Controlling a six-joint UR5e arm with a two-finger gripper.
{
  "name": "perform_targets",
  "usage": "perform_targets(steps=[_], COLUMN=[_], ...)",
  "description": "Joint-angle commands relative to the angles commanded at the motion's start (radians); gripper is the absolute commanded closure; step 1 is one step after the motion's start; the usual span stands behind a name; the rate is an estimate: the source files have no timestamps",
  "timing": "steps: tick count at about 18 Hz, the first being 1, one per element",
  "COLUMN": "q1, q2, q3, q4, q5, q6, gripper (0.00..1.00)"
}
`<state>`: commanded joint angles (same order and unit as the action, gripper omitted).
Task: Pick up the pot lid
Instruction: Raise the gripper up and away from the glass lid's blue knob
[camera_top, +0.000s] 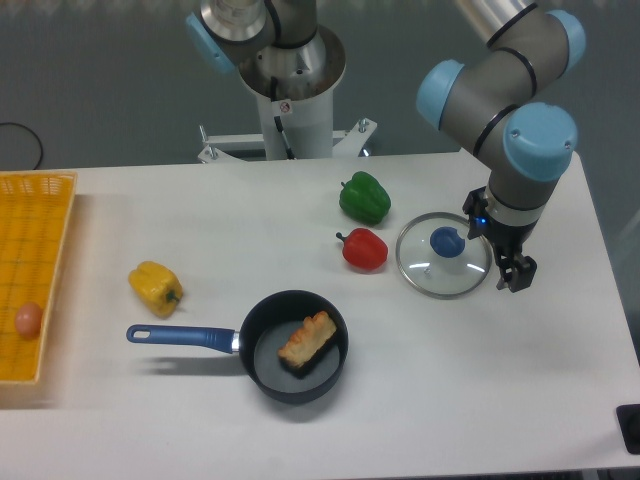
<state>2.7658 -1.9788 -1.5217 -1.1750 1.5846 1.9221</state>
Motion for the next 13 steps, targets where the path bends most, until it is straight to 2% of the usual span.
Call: perform_targets(steps=[6, 9, 13], q1=[0.003, 0.034, 0.067], q2=[0.009, 0.04, 0.077], q3=[-0.011, -0.064, -0.098], q4=[-0.008, -0.003, -0.003], q5=[0.012, 0.017, 0.02], q6=[0.002, 0.0, -0.009], gripper=[0.0, 0.0, 0.0])
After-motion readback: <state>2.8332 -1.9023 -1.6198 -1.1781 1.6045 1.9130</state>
